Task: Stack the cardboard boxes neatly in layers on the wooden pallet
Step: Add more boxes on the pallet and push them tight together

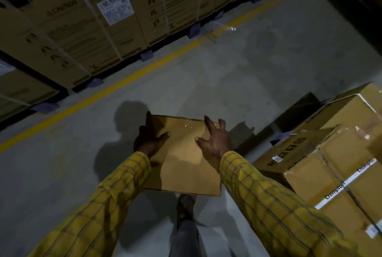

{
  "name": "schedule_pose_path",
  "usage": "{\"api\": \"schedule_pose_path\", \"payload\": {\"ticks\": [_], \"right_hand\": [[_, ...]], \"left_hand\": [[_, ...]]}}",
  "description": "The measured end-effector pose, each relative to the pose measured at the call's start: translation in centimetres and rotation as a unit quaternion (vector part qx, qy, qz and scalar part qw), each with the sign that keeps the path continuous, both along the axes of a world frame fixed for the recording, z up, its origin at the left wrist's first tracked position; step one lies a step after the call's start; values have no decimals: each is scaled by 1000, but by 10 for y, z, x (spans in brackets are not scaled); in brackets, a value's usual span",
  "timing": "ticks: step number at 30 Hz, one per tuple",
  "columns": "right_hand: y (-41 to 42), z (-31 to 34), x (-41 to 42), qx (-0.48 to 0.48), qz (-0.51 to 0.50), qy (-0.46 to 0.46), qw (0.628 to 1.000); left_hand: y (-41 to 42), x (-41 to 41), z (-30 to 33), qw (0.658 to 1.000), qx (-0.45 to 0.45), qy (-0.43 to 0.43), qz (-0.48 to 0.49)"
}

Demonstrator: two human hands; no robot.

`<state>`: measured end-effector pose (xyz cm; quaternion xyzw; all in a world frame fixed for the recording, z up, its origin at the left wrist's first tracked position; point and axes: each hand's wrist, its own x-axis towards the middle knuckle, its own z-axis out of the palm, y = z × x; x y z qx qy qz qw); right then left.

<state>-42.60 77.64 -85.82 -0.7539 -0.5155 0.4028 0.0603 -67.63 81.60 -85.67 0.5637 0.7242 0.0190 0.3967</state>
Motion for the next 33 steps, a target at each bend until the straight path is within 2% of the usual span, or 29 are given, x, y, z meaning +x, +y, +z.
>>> {"api": "schedule_pose_path", "payload": {"ticks": [4, 10, 17, 23, 28, 33], "right_hand": [[10, 59, 17, 68, -34, -26, 997], [29, 186, 67, 171, -47, -67, 982], [27, 337, 156, 294, -91, -106, 945], [-19, 449, 258, 365, -148, -155, 906], [-88, 496, 339, 385, -191, -208, 879], [-170, 499, 390, 364, -232, -250, 867]], "left_hand": [[19, 17, 57, 998, 53, -2, -24], [57, 64, 174, 987, 143, 3, -74], [76, 155, 333, 948, 291, -68, -106], [65, 265, 446, 900, 385, -119, -167], [31, 361, 490, 880, 388, -163, -221], [-25, 432, 481, 865, 379, -182, -275]]}}
